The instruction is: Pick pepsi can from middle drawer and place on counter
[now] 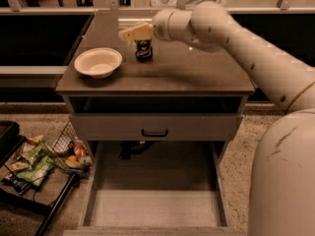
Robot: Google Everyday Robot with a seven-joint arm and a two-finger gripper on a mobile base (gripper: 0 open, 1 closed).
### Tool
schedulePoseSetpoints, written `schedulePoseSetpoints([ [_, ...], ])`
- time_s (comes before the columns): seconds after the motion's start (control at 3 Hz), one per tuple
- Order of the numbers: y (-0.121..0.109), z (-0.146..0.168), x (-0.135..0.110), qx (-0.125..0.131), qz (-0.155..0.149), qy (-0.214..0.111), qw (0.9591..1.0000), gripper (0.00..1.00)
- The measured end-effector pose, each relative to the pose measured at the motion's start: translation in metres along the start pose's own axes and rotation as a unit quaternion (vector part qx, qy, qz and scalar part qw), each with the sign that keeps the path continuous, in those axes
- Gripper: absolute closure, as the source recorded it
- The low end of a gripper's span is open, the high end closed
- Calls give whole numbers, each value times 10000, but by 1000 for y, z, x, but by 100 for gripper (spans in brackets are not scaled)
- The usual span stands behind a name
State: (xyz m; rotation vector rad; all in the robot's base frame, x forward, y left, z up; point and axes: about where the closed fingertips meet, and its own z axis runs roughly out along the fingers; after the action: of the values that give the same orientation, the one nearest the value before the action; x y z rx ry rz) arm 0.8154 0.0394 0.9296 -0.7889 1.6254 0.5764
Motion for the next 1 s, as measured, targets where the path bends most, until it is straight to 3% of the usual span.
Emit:
schedulePoseSetpoints([
  [0.33,-19,-65,-52,-135,-238,-79,9996,0],
  [0.67,-25,-147,-91,-190,-546,100,9983,0],
  [1.0,-3,-245,-140,-82,-1023,-6,9947,0],
])
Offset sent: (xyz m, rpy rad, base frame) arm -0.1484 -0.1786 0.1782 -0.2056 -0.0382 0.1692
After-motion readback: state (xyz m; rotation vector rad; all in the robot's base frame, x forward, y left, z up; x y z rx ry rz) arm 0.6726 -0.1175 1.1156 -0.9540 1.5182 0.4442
